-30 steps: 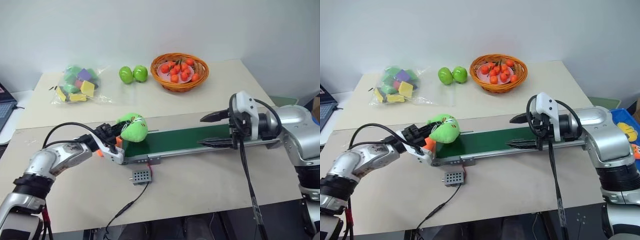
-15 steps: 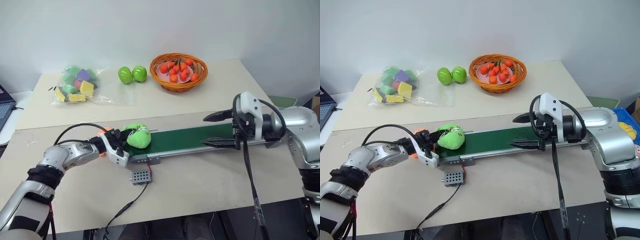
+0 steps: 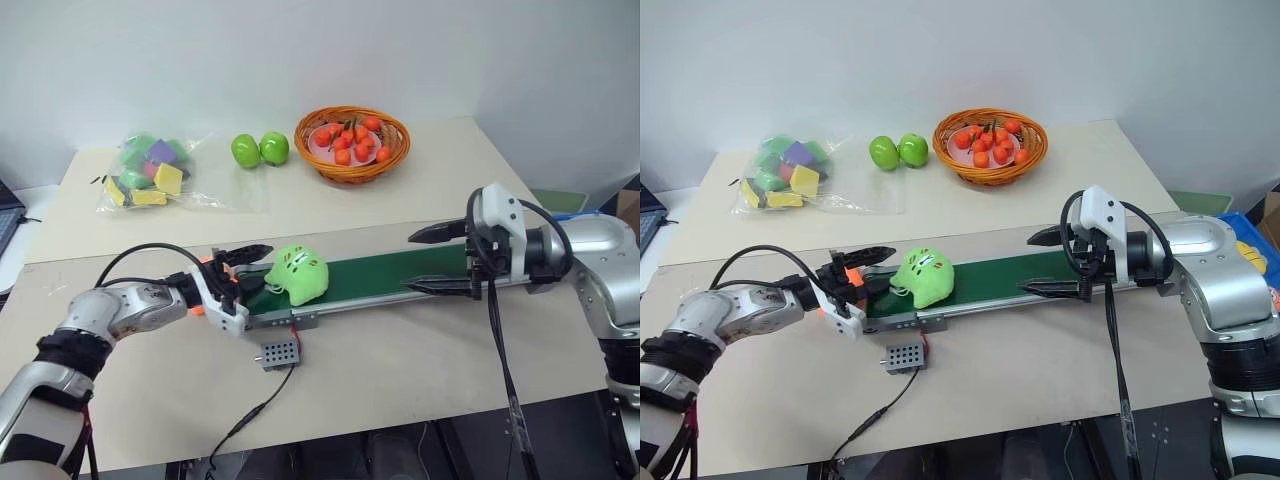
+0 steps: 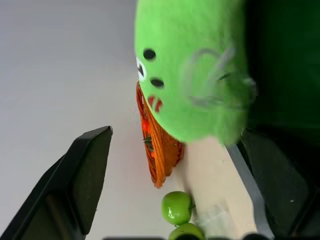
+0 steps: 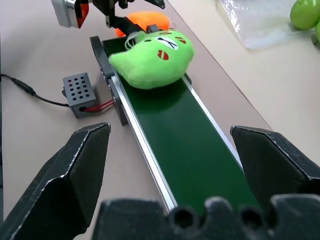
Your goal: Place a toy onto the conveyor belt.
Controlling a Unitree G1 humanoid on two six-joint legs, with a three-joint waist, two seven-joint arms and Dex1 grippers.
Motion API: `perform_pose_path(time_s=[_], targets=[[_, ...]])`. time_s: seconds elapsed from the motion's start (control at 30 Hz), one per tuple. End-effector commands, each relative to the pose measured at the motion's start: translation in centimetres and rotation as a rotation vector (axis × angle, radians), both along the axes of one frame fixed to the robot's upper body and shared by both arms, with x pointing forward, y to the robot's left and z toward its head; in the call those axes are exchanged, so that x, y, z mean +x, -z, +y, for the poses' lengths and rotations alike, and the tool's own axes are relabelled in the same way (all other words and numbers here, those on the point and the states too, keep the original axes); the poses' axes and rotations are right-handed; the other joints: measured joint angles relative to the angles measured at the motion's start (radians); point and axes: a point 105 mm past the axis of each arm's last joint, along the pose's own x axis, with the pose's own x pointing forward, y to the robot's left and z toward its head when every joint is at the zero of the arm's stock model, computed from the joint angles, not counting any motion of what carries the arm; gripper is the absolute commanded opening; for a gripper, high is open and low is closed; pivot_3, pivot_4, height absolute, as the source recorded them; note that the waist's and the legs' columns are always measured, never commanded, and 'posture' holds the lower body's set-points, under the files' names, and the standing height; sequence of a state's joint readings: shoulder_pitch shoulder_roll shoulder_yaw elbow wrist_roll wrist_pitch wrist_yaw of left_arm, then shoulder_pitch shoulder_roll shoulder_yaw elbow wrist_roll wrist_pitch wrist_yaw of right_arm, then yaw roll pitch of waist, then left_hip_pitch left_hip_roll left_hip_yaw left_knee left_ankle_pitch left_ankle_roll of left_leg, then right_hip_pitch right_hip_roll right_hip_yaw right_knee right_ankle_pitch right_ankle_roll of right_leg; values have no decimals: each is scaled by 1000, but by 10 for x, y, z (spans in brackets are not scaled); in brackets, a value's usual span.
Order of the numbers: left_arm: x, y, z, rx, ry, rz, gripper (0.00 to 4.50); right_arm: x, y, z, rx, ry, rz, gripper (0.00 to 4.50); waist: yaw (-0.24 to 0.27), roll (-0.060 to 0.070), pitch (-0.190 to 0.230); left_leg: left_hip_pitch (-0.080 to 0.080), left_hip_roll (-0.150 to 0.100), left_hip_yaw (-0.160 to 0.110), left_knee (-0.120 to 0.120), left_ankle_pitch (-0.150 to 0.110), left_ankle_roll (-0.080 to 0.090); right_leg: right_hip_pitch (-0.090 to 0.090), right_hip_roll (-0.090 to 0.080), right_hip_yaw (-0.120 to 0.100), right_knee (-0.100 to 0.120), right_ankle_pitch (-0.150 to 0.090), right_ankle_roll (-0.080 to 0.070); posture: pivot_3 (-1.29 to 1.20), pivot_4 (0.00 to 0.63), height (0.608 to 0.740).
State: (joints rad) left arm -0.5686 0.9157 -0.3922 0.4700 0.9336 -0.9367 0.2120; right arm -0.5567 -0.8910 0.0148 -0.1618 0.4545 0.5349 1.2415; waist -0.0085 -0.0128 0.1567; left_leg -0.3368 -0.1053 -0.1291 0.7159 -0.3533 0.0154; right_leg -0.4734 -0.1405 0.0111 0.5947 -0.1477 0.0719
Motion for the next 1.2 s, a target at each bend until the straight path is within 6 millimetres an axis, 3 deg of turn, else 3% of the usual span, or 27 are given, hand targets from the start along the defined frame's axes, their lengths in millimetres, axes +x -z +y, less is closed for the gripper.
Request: perform_pose_path(time_s=[0.03, 0.17, 0.33, 0.4, 0.53, 0.6, 0.73, 0.97, 1.2], targets=[[-4, -18, 19, -68, -44, 35, 4447, 0, -14, -1, 8, -15, -52, 4500, -4, 0, 0, 0, 0, 0, 0, 0, 0, 0, 0, 0, 0, 0, 0, 0, 150, 740], [-1, -20, 37, -178, -155, 247, 4447, 1, -15, -5, 2, -7, -54, 4500, -4, 0, 0, 0, 0, 0, 0, 0, 0, 0, 0, 0, 0, 0, 0, 0, 150, 740], [1, -13, 40, -470, -290, 830, 4447, 6, -19, -17, -1, 37, -65, 4500, -6, 0, 0, 0, 0, 0, 1, 0, 1, 0, -1, 0, 1, 0, 0, 0, 150, 740], [-7, -19, 23, -573, -243, 1016, 4447, 10, -21, -22, 5, 67, -74, 4500, -6, 0, 0, -1, 0, 0, 3, -1, 2, 0, -1, 0, 2, 0, 0, 0, 150, 740], [-51, -35, -21, -610, -110, 1440, 4447, 11, -31, -32, 16, 96, -95, 4500, -10, 0, 0, -1, 0, 0, 5, -2, 4, 0, -1, 0, 1, 0, 0, 0, 150, 740], [-57, -53, -24, -613, -86, 1489, 4447, 8, -39, -33, 46, 90, -97, 4500, -10, 0, 0, -1, 0, 1, 4, -2, 4, 0, -1, 0, 1, 0, 0, 0, 150, 740], [-47, -83, -19, -659, -102, 1466, 4447, 4, -47, -38, 118, 103, -93, 4500, -10, 0, 0, 0, 1, 1, 4, -1, 2, 0, 1, 0, 0, 1, -1, 0, 150, 740], [-43, -91, -12, -653, -155, 1446, 4447, -1, -31, -60, 118, 213, -72, 4500, -7, 0, 0, 3, 1, 2, 5, 0, 0, 3, 3, 2, 0, 2, -3, 0, 150, 740], [-41, -96, -14, -673, -151, 1439, 4447, -6, -28, -66, 121, 255, -84, 4500, -5, 0, 0, 3, 2, 3, 5, 0, 0, 2, 3, 3, 0, 3, -4, 0, 150, 740]])
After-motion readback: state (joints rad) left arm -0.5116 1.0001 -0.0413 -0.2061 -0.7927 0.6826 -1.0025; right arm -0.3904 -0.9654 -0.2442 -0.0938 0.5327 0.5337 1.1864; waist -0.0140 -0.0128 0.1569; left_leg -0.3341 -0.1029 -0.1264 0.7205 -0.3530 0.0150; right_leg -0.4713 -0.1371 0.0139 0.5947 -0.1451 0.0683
